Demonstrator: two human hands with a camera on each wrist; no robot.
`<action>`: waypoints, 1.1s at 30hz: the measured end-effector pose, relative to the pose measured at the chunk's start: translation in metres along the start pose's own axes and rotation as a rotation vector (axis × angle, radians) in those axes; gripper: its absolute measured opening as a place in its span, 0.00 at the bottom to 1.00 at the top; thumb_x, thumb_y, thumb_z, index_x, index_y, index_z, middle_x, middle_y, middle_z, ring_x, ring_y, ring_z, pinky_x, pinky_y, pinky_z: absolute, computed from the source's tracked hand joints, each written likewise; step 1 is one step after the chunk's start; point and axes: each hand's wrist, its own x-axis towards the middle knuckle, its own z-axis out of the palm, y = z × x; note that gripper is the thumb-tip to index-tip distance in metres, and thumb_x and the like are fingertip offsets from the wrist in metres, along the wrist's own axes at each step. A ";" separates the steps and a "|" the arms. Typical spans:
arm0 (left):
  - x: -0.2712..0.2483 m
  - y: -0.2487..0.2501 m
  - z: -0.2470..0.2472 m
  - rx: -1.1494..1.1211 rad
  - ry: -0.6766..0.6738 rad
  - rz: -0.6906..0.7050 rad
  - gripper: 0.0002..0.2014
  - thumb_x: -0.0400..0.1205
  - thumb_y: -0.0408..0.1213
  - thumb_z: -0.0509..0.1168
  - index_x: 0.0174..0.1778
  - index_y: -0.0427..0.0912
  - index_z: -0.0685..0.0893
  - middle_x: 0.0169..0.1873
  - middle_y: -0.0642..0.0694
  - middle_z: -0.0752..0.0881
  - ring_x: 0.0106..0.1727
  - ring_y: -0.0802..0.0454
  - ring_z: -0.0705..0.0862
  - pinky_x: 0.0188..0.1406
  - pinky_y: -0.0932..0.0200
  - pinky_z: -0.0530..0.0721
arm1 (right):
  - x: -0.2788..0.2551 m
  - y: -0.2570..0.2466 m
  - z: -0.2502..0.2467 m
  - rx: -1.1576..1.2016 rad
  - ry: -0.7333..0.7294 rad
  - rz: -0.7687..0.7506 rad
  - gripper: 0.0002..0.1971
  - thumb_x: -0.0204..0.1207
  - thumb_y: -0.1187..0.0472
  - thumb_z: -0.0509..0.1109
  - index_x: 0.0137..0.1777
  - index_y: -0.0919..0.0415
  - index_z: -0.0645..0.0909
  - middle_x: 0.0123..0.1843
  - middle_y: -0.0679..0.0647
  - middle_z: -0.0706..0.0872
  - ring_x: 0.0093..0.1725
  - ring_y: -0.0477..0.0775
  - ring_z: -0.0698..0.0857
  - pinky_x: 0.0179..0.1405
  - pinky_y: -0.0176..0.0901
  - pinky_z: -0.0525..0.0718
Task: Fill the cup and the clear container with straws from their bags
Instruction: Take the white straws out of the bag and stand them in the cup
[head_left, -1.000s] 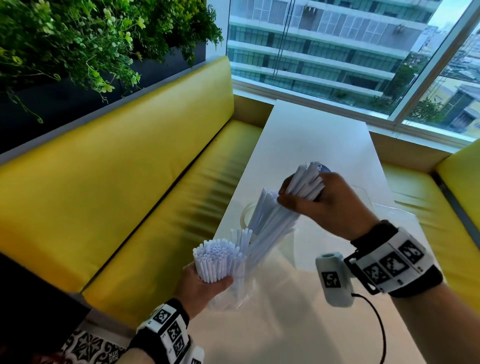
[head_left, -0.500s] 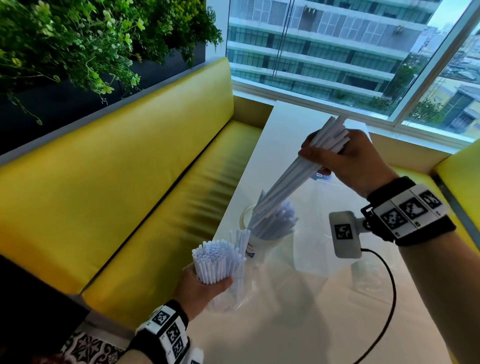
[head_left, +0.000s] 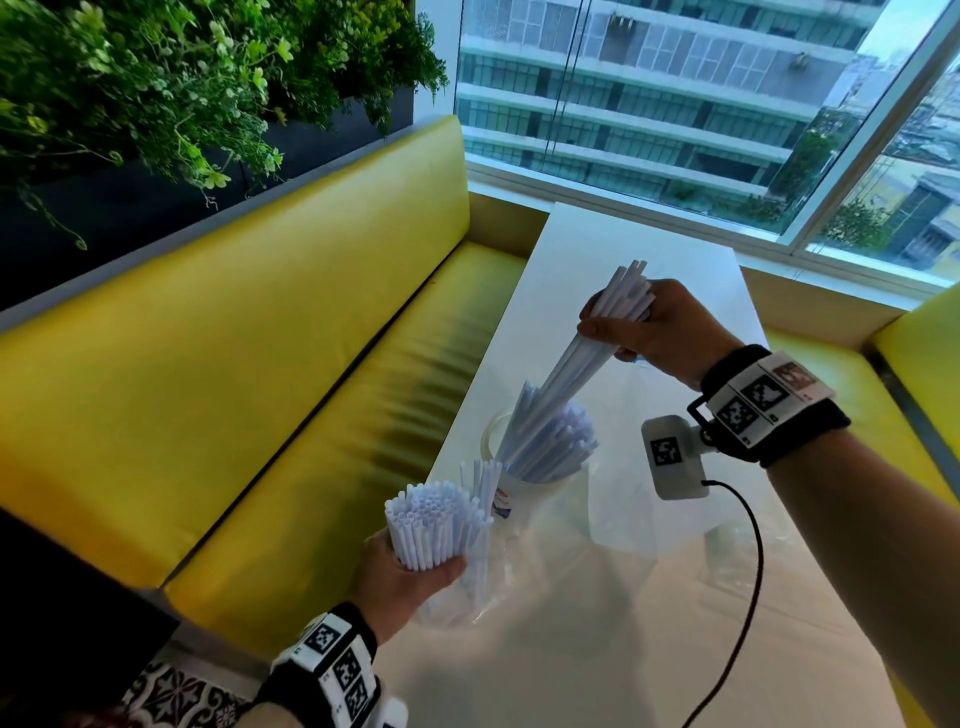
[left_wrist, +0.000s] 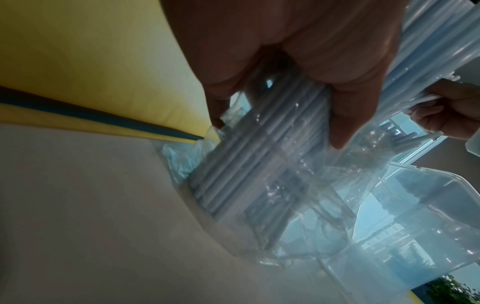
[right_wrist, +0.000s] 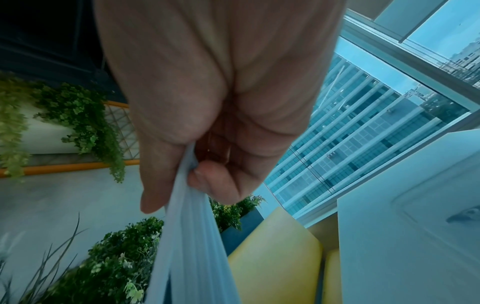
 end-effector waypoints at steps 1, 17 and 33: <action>0.000 0.000 0.000 0.000 -0.002 0.000 0.23 0.65 0.32 0.83 0.40 0.68 0.85 0.42 0.56 0.91 0.44 0.55 0.91 0.37 0.62 0.89 | 0.000 0.002 0.001 0.003 -0.008 0.001 0.05 0.74 0.72 0.76 0.41 0.63 0.86 0.31 0.54 0.85 0.28 0.50 0.77 0.25 0.36 0.76; -0.001 -0.003 0.001 -0.009 0.030 0.009 0.21 0.56 0.55 0.81 0.43 0.64 0.85 0.43 0.55 0.92 0.45 0.55 0.91 0.37 0.65 0.88 | -0.002 0.017 0.006 -0.116 -0.044 -0.017 0.05 0.74 0.66 0.79 0.42 0.55 0.88 0.36 0.57 0.88 0.30 0.54 0.78 0.26 0.39 0.77; -0.001 -0.005 0.000 0.006 0.022 -0.003 0.21 0.63 0.42 0.85 0.45 0.66 0.85 0.44 0.57 0.92 0.47 0.56 0.91 0.40 0.61 0.90 | -0.053 0.050 0.074 -0.584 0.031 -0.205 0.41 0.78 0.31 0.56 0.85 0.55 0.59 0.87 0.50 0.60 0.86 0.49 0.57 0.84 0.54 0.60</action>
